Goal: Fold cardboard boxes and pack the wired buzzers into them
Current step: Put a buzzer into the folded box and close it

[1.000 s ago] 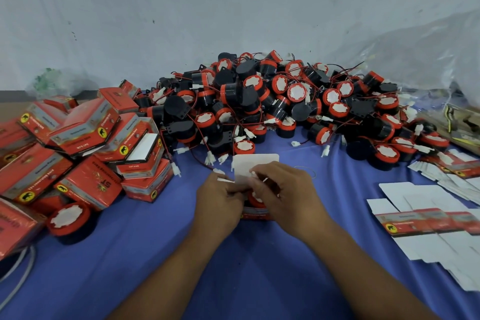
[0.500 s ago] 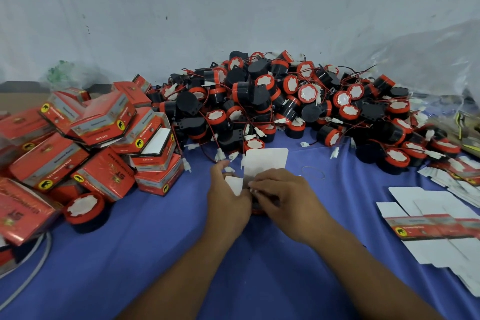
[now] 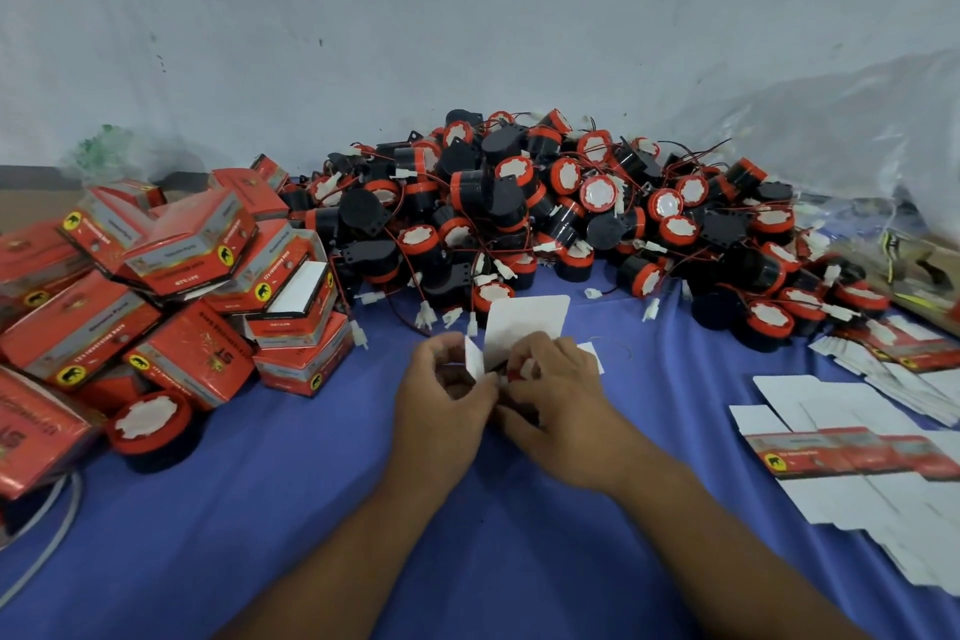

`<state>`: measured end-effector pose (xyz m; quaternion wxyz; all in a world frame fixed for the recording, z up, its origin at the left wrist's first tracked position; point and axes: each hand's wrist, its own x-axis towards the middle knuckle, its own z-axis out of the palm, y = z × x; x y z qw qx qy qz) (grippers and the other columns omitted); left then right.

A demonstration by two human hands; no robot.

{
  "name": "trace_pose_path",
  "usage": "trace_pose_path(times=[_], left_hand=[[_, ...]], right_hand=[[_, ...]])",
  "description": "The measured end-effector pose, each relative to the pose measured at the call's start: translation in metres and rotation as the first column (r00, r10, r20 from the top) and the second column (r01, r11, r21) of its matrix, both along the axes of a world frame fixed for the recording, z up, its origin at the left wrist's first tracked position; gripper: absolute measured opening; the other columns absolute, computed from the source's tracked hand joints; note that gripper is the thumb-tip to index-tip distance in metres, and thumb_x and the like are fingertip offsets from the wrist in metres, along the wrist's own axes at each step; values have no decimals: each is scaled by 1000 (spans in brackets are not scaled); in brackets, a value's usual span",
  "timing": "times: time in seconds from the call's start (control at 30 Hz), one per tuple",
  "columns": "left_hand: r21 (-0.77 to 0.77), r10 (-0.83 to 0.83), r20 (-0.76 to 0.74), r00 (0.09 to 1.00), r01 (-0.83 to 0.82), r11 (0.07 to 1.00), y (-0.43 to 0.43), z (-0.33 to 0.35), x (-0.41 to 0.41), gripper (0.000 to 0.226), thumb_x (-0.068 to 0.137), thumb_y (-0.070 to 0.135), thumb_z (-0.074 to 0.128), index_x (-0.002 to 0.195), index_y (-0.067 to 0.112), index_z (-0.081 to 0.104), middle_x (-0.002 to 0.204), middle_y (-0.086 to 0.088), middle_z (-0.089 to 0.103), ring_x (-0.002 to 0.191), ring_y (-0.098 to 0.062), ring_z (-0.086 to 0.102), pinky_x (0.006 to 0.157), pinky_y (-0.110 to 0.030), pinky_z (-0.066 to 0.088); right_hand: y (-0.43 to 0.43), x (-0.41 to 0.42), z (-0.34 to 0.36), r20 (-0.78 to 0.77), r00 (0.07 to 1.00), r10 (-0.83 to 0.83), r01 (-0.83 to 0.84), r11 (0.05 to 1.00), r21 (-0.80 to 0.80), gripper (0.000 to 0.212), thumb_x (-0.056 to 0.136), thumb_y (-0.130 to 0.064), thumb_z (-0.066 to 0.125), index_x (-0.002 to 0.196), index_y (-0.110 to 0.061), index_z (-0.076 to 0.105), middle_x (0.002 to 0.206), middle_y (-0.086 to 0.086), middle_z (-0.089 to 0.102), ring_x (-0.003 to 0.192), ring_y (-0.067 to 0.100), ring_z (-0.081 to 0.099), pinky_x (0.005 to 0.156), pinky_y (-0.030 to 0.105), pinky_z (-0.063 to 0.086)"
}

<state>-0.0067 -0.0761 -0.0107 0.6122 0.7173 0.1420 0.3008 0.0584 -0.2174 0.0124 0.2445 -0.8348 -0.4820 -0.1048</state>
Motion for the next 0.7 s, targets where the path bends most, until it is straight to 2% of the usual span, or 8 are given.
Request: trace_pose_path(times=[0.13, 0.23, 0.3, 0.37, 0.43, 0.5, 0.57, 0.7], left_hand=[[399, -112, 32, 993, 90, 913, -1, 2, -3, 19, 94, 15, 66, 111, 15, 73, 111, 10, 59, 102, 1, 58, 88, -14, 47], [555, -29, 4, 1000, 22, 831, 2, -5, 5, 20, 96, 29, 61, 104, 21, 77, 122, 9, 48, 114, -8, 41, 96, -18, 33], [544, -7, -49, 999, 33, 838, 3, -8, 8, 13, 94, 28, 65, 99, 24, 77, 130, 8, 42, 123, -9, 32, 98, -18, 26], [458, -74, -91, 993, 108, 883, 4, -7, 11, 9, 93, 23, 67, 95, 23, 76, 128, 13, 46, 122, -4, 39, 95, -15, 35], [366, -131, -68, 989, 147, 919, 5, -7, 12, 8, 92, 14, 67, 92, 18, 74, 118, 19, 54, 110, -1, 53, 86, -20, 49], [314, -123, -70, 990, 139, 939, 6, -7, 14, 10, 91, 9, 66, 93, 18, 71, 113, 18, 58, 102, -2, 58, 79, -22, 52], [243, -126, -109, 986, 150, 958, 7, -6, 13, 22, 91, 10, 65, 105, 26, 61, 113, 15, 60, 97, -4, 61, 72, -20, 53], [97, -296, -66, 953, 301, 949, 10, -2, 10, 70, 92, 5, 61, 144, 39, 27, 118, 13, 64, 93, -4, 65, 70, -20, 54]], right_hand=[[-5, 5, 4, -30, 999, 44, -43, 998, 49, 19, 89, -13, 65, 71, -8, 70, 94, 2, 61, 84, 21, 51, 77, 33, 41], [-9, 11, 7, -143, 989, -39, 61, 987, 148, 27, 92, -14, 61, 66, -8, 67, 71, -1, 64, 71, 16, 55, 68, 40, 46], [-14, 16, 7, -158, 973, -169, 210, 933, 294, 21, 91, -12, 61, 71, -9, 67, 73, -3, 64, 73, 15, 55, 68, 37, 48], [-22, 25, 6, -194, 909, -369, 416, 833, 365, 13, 90, -13, 62, 100, -13, 70, 102, -4, 64, 94, 14, 54, 82, 29, 45], [-29, 35, 5, -431, 798, -421, 569, 762, 310, 24, 94, -15, 60, 117, -20, 60, 106, -6, 59, 91, 11, 56, 75, 25, 45], [-31, 42, 4, -768, 626, -135, 574, 747, 336, 11, 99, -19, 57, 109, -18, 61, 82, -3, 64, 69, 13, 57, 58, 23, 46], [-31, 44, 2, -843, 524, 122, 515, 743, 427, 14, 102, -17, 55, 104, -11, 67, 68, 4, 64, 60, 16, 54, 53, 24, 46], [-23, 41, -8, -776, 616, 139, 314, 859, 404, 43, 90, -17, 74, 129, -26, 58, 86, -4, 70, 71, 11, 66, 60, 26, 53]])
